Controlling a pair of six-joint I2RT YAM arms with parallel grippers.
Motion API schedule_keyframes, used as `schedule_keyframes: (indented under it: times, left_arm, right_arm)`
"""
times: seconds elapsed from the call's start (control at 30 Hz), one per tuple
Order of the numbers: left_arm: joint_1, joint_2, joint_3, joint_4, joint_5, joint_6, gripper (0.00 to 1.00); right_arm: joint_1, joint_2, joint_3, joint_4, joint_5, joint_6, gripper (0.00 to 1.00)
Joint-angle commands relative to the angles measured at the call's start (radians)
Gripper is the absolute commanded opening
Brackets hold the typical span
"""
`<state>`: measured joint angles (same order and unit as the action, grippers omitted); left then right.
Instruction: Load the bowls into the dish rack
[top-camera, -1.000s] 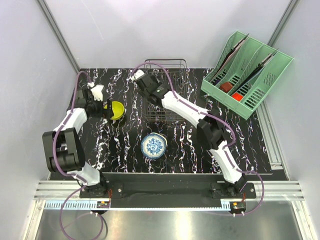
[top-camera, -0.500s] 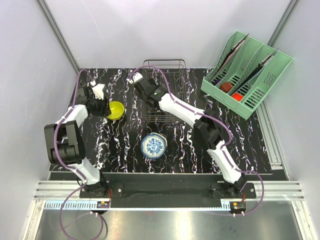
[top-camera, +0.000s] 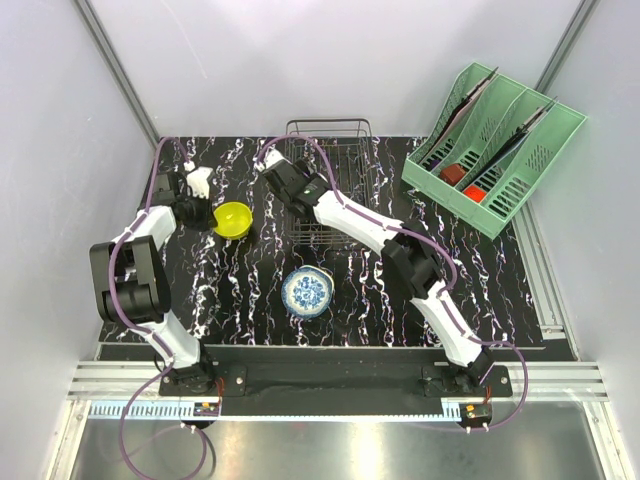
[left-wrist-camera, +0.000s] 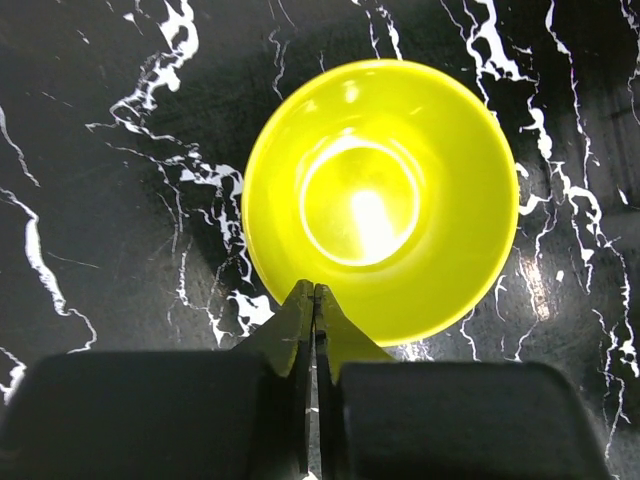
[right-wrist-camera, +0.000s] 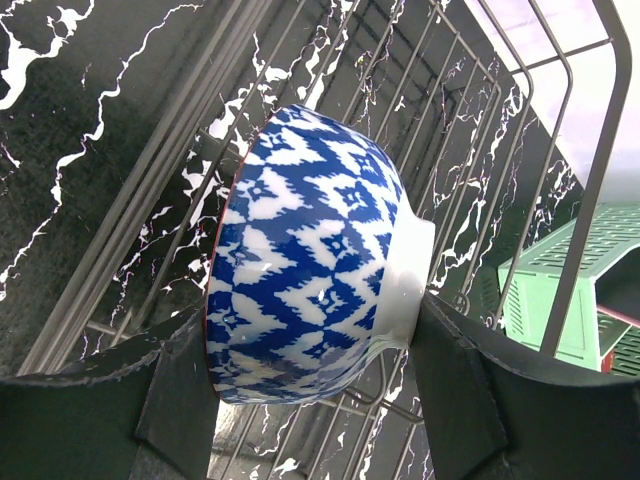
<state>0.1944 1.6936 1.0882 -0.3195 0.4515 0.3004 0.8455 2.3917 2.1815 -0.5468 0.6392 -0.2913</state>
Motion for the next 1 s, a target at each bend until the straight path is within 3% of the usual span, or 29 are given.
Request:
schedule_keyframes:
  times: [0.0, 0.27, 0.5, 0.97]
  left_arm:
    - [0.005, 0.003, 0.033, 0.007, 0.036, 0.019, 0.00]
    - [0.007, -0.012, 0.029, 0.003, 0.052, 0.025, 0.00]
    - [0.005, -0.008, 0.026, 0.003, 0.061, 0.022, 0.00]
    - [0.007, -0.006, 0.021, -0.001, 0.069, 0.023, 0.00]
  right_arm:
    - [0.030, 0.017, 0.018, -0.001, -0.016, 0.034, 0.32]
    - [0.041, 0.020, 0.023, -0.001, -0.018, 0.029, 0.76]
    - [0.044, 0.021, 0.043, -0.001, -0.021, 0.023, 0.95]
    - [0.047, -0.040, 0.058, -0.001, -0.055, 0.012, 0.99]
